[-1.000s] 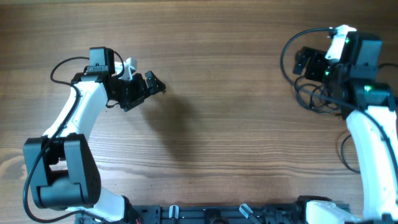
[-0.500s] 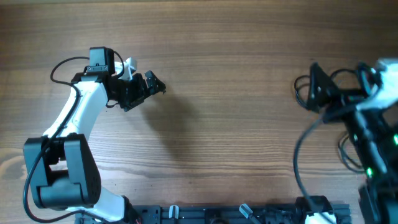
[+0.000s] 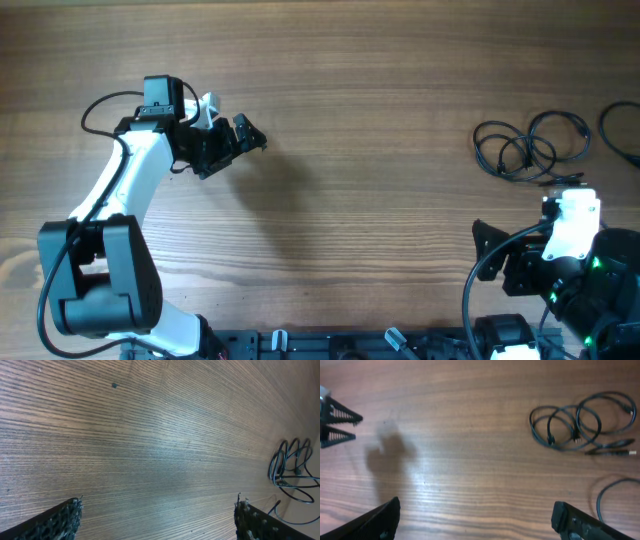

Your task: Untangle cables

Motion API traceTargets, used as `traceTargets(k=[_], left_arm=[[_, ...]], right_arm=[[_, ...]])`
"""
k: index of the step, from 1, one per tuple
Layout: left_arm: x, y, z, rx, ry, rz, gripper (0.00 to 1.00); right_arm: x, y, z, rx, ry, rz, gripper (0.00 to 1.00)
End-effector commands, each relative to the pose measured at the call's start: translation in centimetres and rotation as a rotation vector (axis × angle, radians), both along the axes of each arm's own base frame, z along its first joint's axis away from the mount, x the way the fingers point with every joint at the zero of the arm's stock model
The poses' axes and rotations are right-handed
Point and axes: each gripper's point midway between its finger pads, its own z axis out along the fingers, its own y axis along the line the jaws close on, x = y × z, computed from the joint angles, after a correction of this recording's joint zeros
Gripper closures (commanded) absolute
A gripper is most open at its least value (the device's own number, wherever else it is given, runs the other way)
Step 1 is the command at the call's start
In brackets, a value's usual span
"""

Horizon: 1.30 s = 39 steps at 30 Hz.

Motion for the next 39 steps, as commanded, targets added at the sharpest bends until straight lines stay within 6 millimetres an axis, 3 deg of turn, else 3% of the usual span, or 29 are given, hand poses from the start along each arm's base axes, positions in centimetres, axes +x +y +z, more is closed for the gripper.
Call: traceTargets(k=[1, 13, 15, 19, 22, 26, 30, 33, 36, 38, 39], left_arm=[[-0.1, -0.3, 0.4, -0.008, -0.022, -0.026, 0.00], [-0.2, -0.3, 0.4, -0.008, -0.022, -0.026, 0.00], [-0.1, -0.3, 0.4, -0.008, -0.022, -0.026, 0.00], [-0.1, -0.3, 0.4, -0.008, -0.022, -0.026, 0.00], [-0.2, -0.3, 0.4, -0.008, -0.022, -0.026, 0.00], [-0.2, -0.3, 0.4, -0.008, -0.022, -0.026, 0.00], [-0.1, -0.3, 0.4, -0.008, -0.022, -0.026, 0.00], [-0.2, -0.3, 0.4, -0.008, -0.022, -0.026, 0.00], [-0.1, -0.3, 0.4, -0.008, -0.022, -0.026, 0.00], [-0.1, -0.3, 0.4, -0.008, -0.022, -0.026, 0.00], [-0.1, -0.3, 0.4, -0.008, -0.022, -0.026, 0.00]], right_arm=[[-0.1, 0.2, 0.0, 0.011, 0.005, 0.006, 0.00], [-0.4, 0.2, -0.7, 0.015, -0.035, 0.007, 0.00], [-0.6, 0.2, -1.1, 0.025, -0.108, 0.005, 0.00], [-0.7, 0.2, 0.0, 0.043, -0.305, 0.007, 0.00], [-2.6, 0.0, 0.5, 0.055, -0.432, 0.008, 0.00], [-3.9, -0.2, 0.4, 0.061, -0.502, 0.007, 0.00], [-3.5, -0.1, -0.2, 0.064, -0.526, 0.007, 0.00], [-2.5, 0.0, 0.9, 0.067, -0.589, 0.008, 0.00], [-1.1, 0.1, 3.3, 0.080, -0.720, 0.008, 0.00], [-0.4, 0.1, 6.5, 0.092, -0.883, 0.004, 0.00], [-0.2, -0.1, 9.2, 0.099, -1.028, -0.006, 0.00]])
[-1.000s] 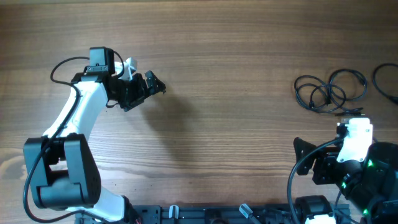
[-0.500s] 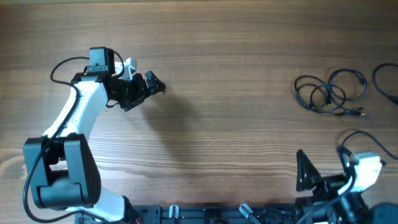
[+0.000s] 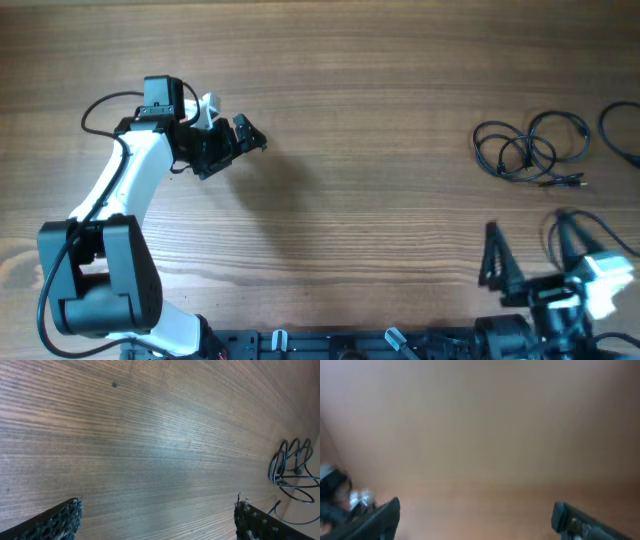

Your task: Untangle cables

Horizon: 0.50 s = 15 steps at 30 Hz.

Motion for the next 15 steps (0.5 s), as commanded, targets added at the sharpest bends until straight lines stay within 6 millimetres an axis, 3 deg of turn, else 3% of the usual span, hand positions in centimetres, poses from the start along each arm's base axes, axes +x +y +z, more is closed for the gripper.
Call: traceTargets(k=[1, 3, 7, 14, 15], left_arm=[[-0.2, -0.3, 0.4, -0.008, -0.021, -0.026, 0.00], [-0.2, -0.3, 0.4, -0.008, -0.021, -0.026, 0.00], [-0.2, -0.3, 0.4, -0.008, -0.021, -0.026, 0.00], [-0.2, -0.3, 0.4, -0.008, -0.021, -0.026, 0.00], [-0.2, -0.3, 0.4, -0.008, -0.021, -0.026, 0.00]], right_arm=[[0.1, -0.2, 4.4, 0.026, -0.262, -0.011, 0.00], [-0.1, -0.2, 5.9, 0.036, -0.378, -0.013, 0.00], [0.4, -0.3, 5.3, 0.034, -0.376, -0.019, 0.00], [3.3, -0.1, 1.2, 0.033, -0.366, -0.020, 0.00], [4.0, -0.1, -0.1, 0.032, -0.354, -0.020, 0.00]])
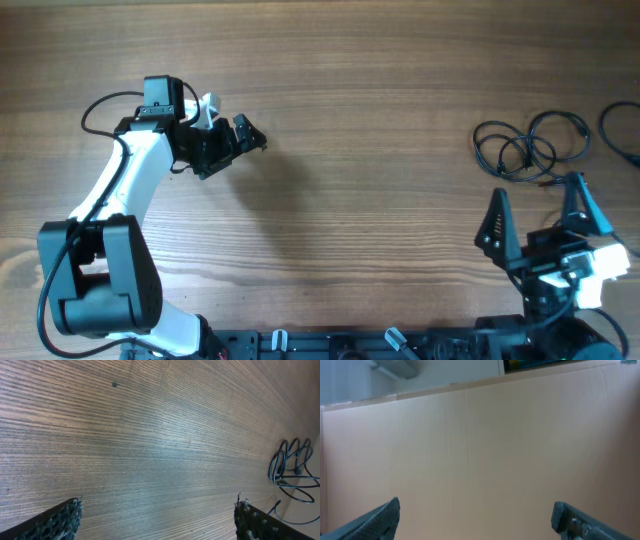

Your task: Untangle cables

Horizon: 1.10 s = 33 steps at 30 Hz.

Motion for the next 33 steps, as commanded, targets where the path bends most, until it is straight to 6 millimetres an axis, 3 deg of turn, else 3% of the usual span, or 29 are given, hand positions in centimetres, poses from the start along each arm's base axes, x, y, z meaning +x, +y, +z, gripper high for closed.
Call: traceTargets(k=[1, 5, 9, 12, 15, 33], left_arm=[[-0.1, -0.3, 0.4, -0.007, -0.023, -0.026, 0.00], [-0.1, -0.3, 0.4, -0.007, -0.023, -0.026, 0.00], [-0.1, -0.3, 0.4, -0.007, -0.023, -0.026, 0.00], [-0.1, -0.3, 0.4, -0.007, -0.023, -0.026, 0.00], [-0.1, -0.3, 0.4, -0.007, -0.023, -0.026, 0.00], [-0.1, -0.3, 0.4, -0.007, -0.023, -0.026, 0.00]], right_arm=[[1.7, 0.2, -3.5, 0.000, 0.028, 0.007, 0.00], [3.4, 0.3, -8.2, -0.006, 0.046, 0.006, 0.00], [3.7, 0.4, -8.9, -0.009, 0.078, 0.008, 0.00], [5.5, 0.5, -14.6, -0.024, 0.320, 0.009, 0.00], [5.9, 0.4, -18.8, -0.032, 0.493, 0.003, 0.00], [5.9, 0.4, -18.8, -0.032, 0.494, 0.002, 0.00]])
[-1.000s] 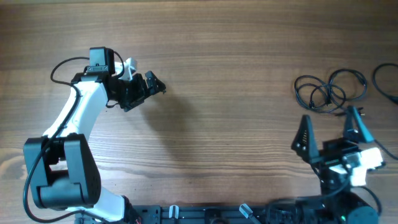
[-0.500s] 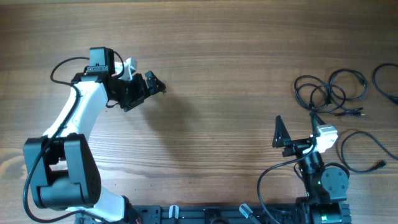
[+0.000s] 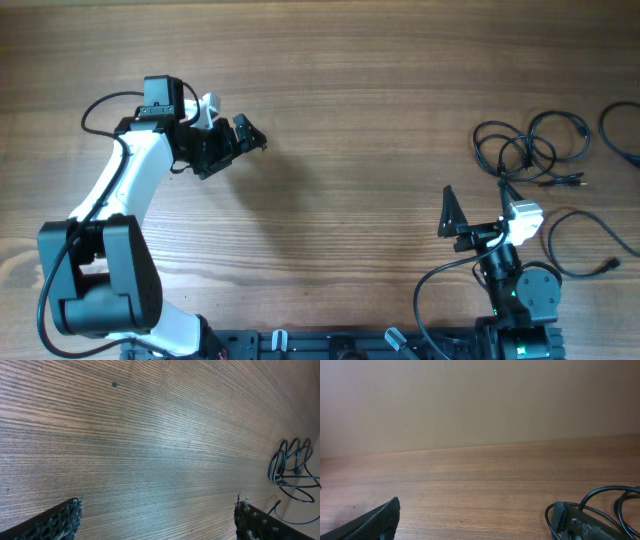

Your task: Untangle cables

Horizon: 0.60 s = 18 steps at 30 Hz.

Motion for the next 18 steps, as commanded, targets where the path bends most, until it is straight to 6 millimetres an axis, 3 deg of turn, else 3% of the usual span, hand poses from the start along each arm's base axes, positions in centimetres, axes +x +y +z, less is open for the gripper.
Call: traceTargets(k=[1, 8, 12, 18], left_arm=[[-0.13, -0.33, 0.44, -0.008, -0.022, -0.026, 0.00], [-0.13, -0.33, 0.44, -0.008, -0.022, -0.026, 0.00], [-0.13, -0.33, 0.44, -0.008, -0.022, -0.026, 0.00], [-0.13, -0.33, 0.44, -0.008, -0.022, -0.026, 0.00]], right_arm=[[-0.02, -0.07, 0.16, 0.002, -0.008, -0.002, 0.00], [-0.03, -0.07, 0.20, -0.002, -0.010, -0.002, 0.00], [-0.04, -0.01, 0.19, -0.258, -0.054, 0.000, 0.00], [-0.03, -0.02, 0.19, -0.257, -0.054, 0.000, 0.00]])
